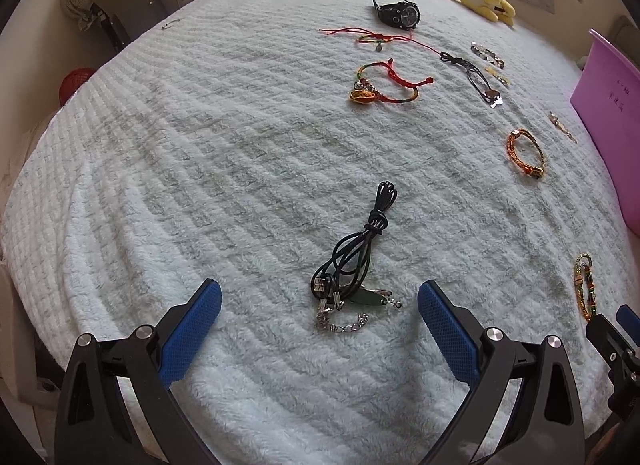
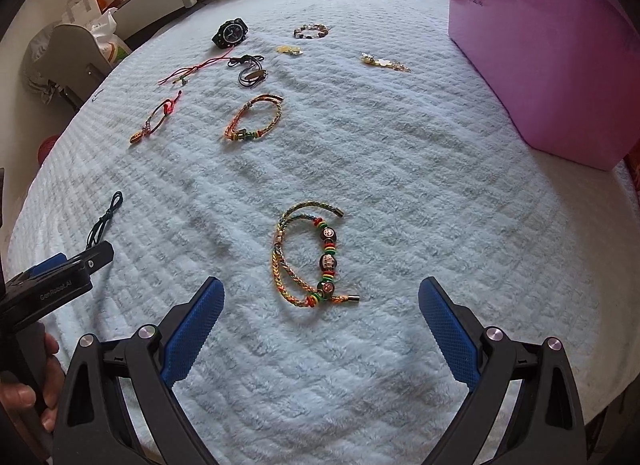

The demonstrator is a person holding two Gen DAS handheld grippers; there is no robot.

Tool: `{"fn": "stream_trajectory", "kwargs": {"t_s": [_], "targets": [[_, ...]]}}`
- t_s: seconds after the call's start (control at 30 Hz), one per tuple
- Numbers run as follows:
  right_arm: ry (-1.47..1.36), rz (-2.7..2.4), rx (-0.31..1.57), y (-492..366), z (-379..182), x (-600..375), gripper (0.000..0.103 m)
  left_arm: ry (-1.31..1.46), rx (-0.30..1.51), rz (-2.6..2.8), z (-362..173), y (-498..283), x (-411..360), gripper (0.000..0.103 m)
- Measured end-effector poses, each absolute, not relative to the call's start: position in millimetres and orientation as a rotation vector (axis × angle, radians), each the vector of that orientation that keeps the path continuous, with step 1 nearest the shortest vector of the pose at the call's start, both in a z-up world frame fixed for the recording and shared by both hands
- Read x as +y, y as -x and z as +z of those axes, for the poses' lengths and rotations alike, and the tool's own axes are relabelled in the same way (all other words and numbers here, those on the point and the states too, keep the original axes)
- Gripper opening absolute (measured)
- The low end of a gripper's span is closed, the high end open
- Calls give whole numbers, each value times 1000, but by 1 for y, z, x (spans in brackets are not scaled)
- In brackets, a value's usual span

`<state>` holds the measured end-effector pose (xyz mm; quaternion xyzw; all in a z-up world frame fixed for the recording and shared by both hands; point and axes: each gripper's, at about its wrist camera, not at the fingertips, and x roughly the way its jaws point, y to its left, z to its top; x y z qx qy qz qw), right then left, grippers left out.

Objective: Organize jewelry
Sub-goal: 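Move left tool to black cord necklace while right tool approaches beaded braided bracelet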

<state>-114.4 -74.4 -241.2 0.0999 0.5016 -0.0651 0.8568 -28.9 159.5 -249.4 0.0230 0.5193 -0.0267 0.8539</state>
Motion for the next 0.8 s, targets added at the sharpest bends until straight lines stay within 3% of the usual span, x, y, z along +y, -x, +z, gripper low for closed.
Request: {"fn": "stream_trajectory", "kwargs": {"t_s": [0.8], "targets": [[-99, -166, 1036, 96, -266, -67, 92, -96, 992, -90, -266, 16, 154, 97]]}}
